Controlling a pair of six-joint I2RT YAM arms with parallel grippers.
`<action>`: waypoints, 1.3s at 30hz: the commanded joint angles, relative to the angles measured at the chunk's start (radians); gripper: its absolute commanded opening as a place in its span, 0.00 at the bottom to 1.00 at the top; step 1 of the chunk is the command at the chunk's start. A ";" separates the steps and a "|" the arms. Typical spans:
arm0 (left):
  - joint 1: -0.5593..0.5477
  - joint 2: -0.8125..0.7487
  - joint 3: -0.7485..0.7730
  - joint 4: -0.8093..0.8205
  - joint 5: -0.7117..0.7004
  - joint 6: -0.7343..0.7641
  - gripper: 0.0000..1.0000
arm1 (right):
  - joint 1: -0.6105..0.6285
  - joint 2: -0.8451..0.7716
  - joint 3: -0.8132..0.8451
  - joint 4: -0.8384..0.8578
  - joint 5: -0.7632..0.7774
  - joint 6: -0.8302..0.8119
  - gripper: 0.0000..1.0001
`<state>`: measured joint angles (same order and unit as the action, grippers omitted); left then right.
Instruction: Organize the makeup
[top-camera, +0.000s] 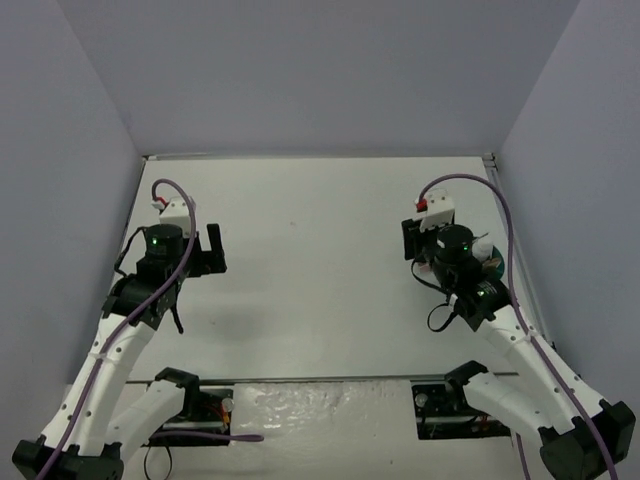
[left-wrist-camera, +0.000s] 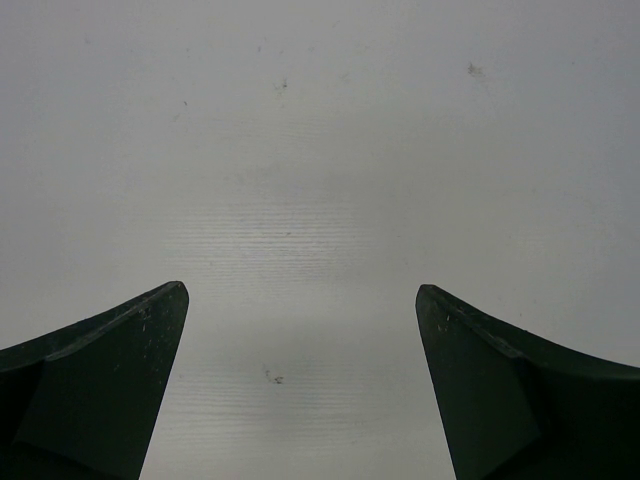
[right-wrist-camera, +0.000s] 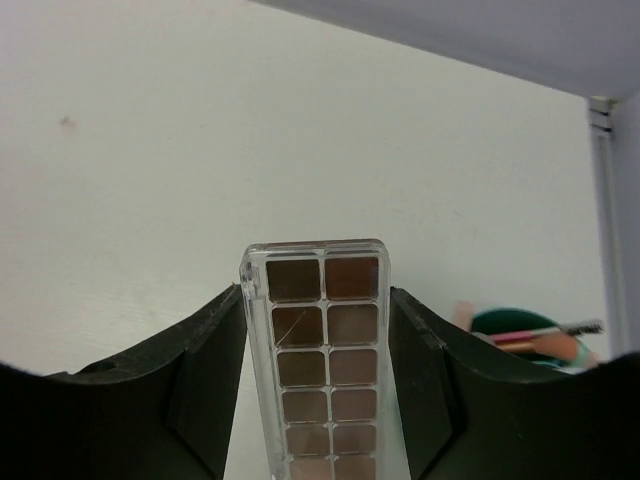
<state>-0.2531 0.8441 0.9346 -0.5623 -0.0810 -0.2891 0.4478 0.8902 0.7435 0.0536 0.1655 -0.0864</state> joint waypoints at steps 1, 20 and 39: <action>0.006 0.012 0.015 0.088 0.036 0.007 0.97 | 0.095 0.130 0.092 -0.141 -0.046 0.203 0.00; -0.370 0.106 -0.019 0.607 0.251 -0.170 0.97 | 0.246 0.202 0.102 0.270 0.153 0.897 0.00; -0.472 0.337 0.011 0.909 0.459 -0.156 0.70 | 0.243 0.196 0.099 0.367 -0.042 0.924 0.00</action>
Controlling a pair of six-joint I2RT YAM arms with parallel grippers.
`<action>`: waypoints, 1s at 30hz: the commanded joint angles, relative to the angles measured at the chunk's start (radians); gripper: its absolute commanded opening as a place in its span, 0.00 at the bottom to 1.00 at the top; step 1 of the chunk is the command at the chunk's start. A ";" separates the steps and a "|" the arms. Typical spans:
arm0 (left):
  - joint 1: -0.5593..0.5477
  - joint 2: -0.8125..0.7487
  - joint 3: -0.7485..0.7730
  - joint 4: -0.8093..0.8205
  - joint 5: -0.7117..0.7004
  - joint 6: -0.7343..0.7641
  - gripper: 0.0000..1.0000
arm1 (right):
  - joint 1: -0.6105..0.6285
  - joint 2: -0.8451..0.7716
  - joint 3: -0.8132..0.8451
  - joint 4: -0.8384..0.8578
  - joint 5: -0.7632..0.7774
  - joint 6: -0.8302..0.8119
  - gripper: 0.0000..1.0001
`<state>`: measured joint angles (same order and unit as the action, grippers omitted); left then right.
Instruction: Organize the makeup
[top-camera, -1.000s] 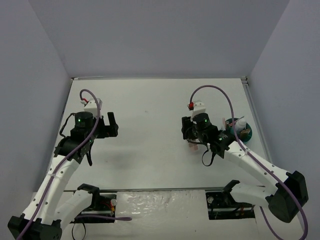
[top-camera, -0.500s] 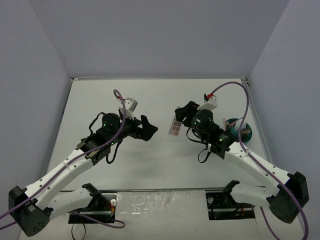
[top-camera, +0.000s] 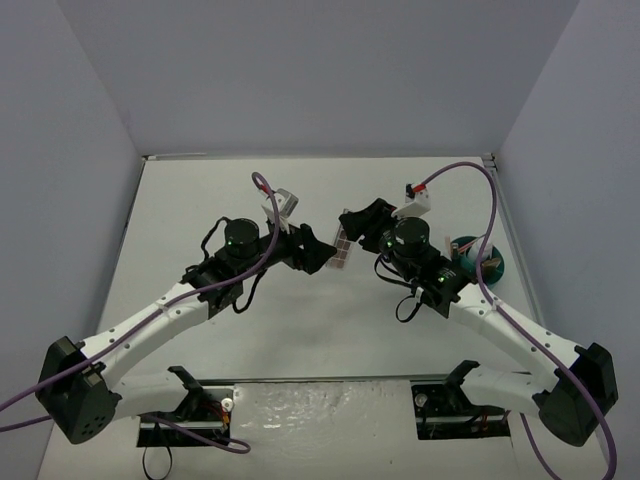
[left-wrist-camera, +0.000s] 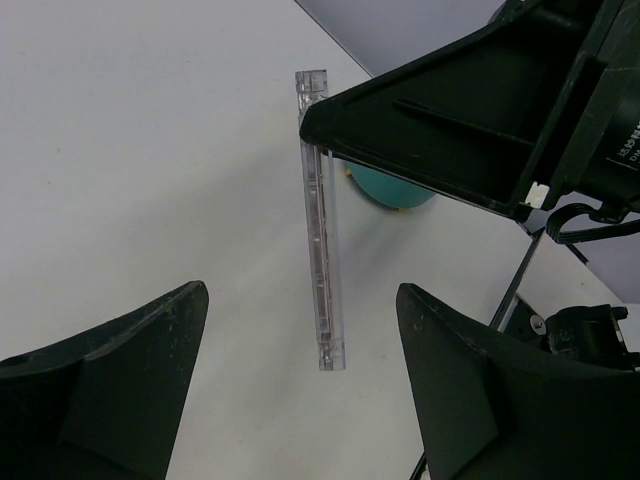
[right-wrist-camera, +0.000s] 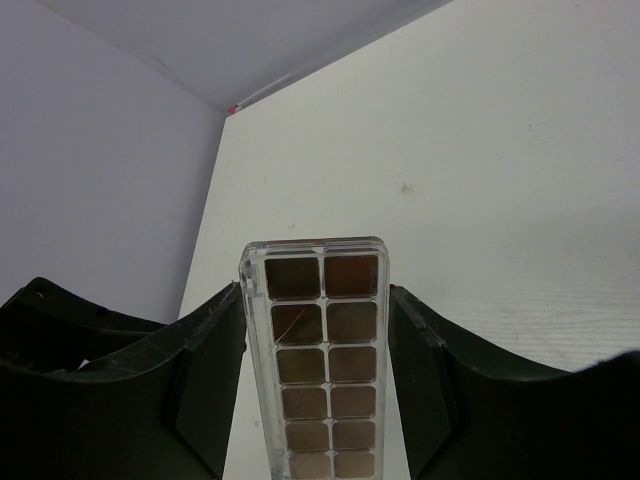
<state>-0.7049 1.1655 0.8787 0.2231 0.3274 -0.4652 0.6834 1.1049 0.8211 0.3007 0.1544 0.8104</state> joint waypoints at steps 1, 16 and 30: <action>-0.025 0.023 0.072 0.119 0.053 0.022 0.70 | 0.008 -0.019 0.023 0.120 -0.033 0.027 0.00; -0.052 0.094 0.109 0.104 0.040 0.036 0.47 | 0.009 -0.012 0.023 0.097 -0.049 -0.008 0.00; -0.065 0.126 0.120 0.103 0.044 0.042 0.00 | 0.010 -0.018 0.009 0.091 -0.044 -0.025 0.00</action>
<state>-0.7642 1.3010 0.9272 0.2369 0.3467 -0.4419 0.6834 1.1039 0.8211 0.3115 0.1125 0.8025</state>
